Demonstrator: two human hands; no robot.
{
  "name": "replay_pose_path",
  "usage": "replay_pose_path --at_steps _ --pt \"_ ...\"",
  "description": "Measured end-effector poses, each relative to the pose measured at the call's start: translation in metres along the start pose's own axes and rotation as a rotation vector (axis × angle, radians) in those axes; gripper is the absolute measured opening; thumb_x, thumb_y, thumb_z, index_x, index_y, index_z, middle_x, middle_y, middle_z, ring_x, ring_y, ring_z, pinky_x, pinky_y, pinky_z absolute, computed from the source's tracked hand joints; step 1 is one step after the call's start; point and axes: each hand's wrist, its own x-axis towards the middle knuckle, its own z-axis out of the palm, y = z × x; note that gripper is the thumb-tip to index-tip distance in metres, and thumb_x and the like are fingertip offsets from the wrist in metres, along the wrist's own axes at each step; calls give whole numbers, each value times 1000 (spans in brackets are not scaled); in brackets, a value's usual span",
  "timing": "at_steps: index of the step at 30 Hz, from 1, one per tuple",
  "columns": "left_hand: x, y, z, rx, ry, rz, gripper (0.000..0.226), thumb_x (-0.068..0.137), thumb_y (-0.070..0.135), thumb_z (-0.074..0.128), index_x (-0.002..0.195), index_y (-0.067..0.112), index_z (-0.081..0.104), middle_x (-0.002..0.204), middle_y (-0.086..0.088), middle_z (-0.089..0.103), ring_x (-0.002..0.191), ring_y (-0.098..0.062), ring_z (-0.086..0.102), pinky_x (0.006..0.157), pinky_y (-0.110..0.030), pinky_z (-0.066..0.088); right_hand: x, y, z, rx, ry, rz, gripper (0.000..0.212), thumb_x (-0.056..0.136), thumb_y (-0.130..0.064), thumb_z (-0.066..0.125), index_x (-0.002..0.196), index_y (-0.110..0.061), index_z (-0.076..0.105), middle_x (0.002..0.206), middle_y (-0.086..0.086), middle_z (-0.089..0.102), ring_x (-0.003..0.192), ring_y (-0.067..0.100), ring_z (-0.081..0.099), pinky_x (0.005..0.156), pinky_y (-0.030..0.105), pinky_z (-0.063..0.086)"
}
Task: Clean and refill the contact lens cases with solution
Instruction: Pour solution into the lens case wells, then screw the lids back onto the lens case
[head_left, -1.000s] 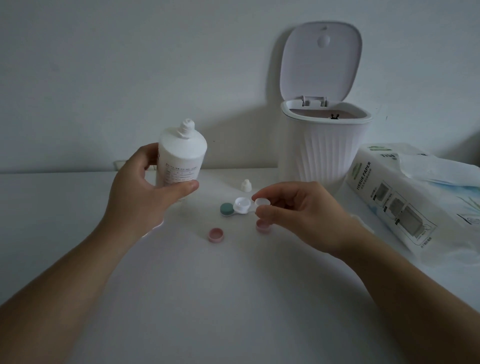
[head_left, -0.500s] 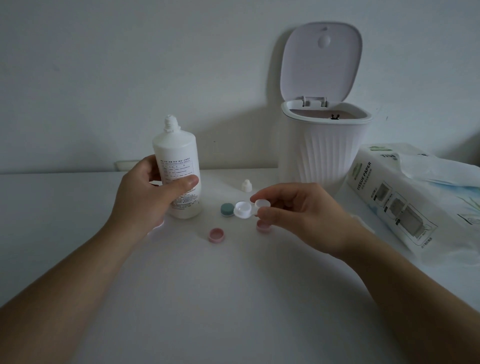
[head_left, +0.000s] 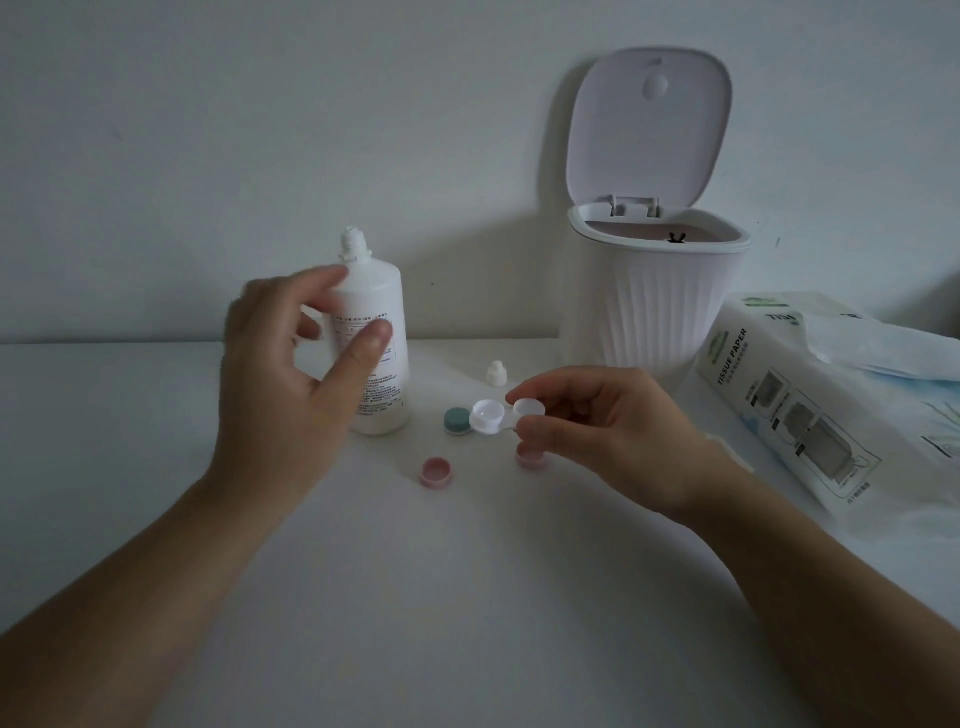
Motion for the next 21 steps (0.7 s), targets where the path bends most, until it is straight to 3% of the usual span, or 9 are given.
replay_pose_path --at_steps 3,6,8,10,14,18,21 --pt "-3 15 2 56 20 201 35 92 25 68 120 5 65 109 -1 51 93 -29 53 83 -33 45 0 0 1 -6 5 1 15 87 -19 76 102 -21 77 83 13 76 83 38 73 85 63 53" --pt "-2 20 2 1 19 181 33 92 26 68 114 2 63 102 -2 51 83 -27 51 82 -30 43 1 0 2 -1 7 2 14 87 -18 76 100 -22 77 83 13 76 82 37 74 86 62 53" --pt "-5 22 1 -55 -78 186 31 91 30 69 109 5 63 97 -3 55 77 -24 51 80 -25 43 1 0 2 -7 1 1 14 87 -18 76 100 -23 77 83 12 76 82 36 74 87 62 54" --pt "-9 25 3 -122 -257 146 35 86 38 72 111 15 64 96 1 59 75 -19 54 76 -21 44 0 -1 2 -5 -5 -2 14 87 -17 76 100 -24 77 82 12 76 81 36 73 87 61 54" --pt "-17 24 8 -199 -563 -37 48 73 57 73 116 40 63 102 14 65 78 -19 59 71 -27 50 -1 -2 3 21 -17 -16 15 86 -19 78 101 -22 77 82 14 75 82 41 71 85 61 54" --pt "-20 21 10 -212 -695 -133 39 67 61 74 102 44 70 88 24 68 72 -10 62 63 -15 47 -2 -3 5 51 -13 -23 26 77 -29 78 101 -19 78 83 14 74 81 43 69 83 59 54" --pt "-21 21 11 -223 -728 -197 35 67 61 73 98 46 72 74 10 66 67 -15 61 59 -21 45 -3 -4 6 52 -20 -24 30 73 -33 77 99 -19 78 83 14 74 80 44 68 81 57 54"
